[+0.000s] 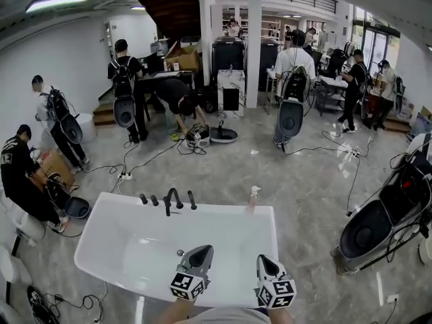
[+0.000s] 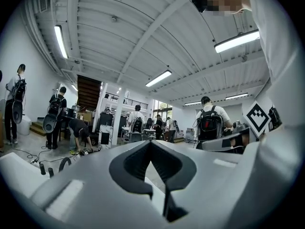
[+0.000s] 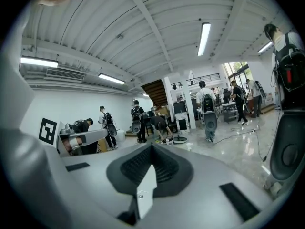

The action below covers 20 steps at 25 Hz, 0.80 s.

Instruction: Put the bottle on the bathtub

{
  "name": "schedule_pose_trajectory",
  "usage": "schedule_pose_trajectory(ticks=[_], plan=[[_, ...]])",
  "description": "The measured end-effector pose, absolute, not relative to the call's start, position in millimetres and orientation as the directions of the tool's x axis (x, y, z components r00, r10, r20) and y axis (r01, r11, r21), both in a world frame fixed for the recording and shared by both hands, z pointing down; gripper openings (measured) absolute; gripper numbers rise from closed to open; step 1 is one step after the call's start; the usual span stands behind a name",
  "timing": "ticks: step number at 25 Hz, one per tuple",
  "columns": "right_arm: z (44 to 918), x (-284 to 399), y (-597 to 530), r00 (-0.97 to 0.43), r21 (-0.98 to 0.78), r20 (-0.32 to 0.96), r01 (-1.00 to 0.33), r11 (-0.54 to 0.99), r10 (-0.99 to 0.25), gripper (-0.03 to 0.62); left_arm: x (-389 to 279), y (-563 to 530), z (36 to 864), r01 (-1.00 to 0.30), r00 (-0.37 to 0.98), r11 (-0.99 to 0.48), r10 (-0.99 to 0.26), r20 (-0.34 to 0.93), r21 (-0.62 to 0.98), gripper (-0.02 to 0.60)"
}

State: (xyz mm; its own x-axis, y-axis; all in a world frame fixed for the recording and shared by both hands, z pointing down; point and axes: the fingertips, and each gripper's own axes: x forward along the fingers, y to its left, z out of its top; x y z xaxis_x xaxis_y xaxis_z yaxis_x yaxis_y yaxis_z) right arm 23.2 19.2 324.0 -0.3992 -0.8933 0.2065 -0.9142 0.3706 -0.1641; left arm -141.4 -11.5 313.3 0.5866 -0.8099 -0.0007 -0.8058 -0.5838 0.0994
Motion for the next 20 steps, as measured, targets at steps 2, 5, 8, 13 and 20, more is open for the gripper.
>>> schedule_pose_trajectory(ticks=[2,5,8,13,20], plan=[[321,24,25,-0.391,-0.157,0.205,-0.918,0.364,-0.897,0.005,-141,-3,312,-0.801,0.592,-0.589,-0.806,0.001,0.105,0.006],[321,26,32,-0.378,-0.151,0.203,-0.923,0.353,-0.903,0.005,-138,4,312,-0.787,0.610,-0.607,-0.792,-0.007,0.109,0.006],[325,26,35,-0.369,-0.153,0.202,-0.927,0.343,-0.907,0.005,-136,5,313,-0.773,0.628,-0.626,-0.778,-0.011,0.105,0.006],[316,25,29,-0.366,-0.160,0.189,-0.927,0.339,-0.911,0.005,-138,0,307,-0.767,0.636,-0.633,-0.772,-0.006,0.103,0.006],[310,22,28,-0.364,-0.094,0.182,-0.931,0.352,-0.914,0.005,-139,0,312,-0.769,0.634,-0.630,-0.773,0.002,0.110,0.006]])
